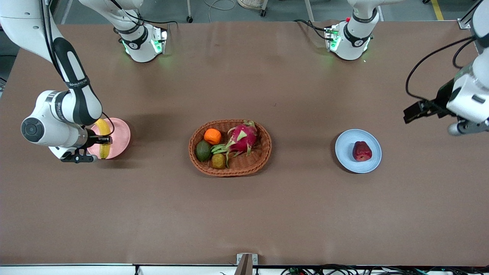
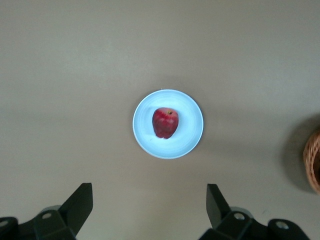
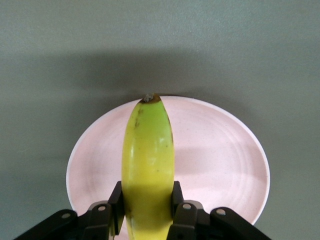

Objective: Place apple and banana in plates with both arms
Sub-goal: 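Lower the banana onto the pink plate and open the right gripper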

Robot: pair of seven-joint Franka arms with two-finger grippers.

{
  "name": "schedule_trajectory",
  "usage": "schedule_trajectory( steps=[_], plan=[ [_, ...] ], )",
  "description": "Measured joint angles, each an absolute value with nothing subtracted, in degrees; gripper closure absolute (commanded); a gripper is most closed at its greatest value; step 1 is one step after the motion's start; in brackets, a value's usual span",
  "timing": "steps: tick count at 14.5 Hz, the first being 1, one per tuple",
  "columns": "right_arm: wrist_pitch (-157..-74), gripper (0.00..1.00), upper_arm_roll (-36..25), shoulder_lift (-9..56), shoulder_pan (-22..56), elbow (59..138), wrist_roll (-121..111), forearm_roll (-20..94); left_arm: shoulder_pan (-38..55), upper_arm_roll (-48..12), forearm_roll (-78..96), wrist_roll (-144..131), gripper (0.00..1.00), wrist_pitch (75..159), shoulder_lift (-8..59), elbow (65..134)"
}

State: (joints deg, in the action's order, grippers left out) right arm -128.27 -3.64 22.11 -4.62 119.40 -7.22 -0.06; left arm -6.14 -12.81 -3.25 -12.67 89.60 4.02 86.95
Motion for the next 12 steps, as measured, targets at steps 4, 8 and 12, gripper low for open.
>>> schedule_trajectory(
  steps=[4,8,12],
  plan=[
    [-128.49,0.0,-3.62,21.03,-4.63,119.46,-7.2,-0.07,-2.65,-11.56,-3.03,-11.54,0.0,87.28,-0.7,88.24],
    [-124.09,0.0,-3.64,14.15,-4.66,115.85,-7.07,-0.07,1.97,-8.33,-1.92,-11.54,0.0,87.11,-5.23,93.45],
    [-107.1,0.0,-3.58,9.82,-4.67,100.09,-7.02,-0.07,1.74,-7.83,-1.67,-11.54,0.0,87.12,-7.1,95.92]
  ],
)
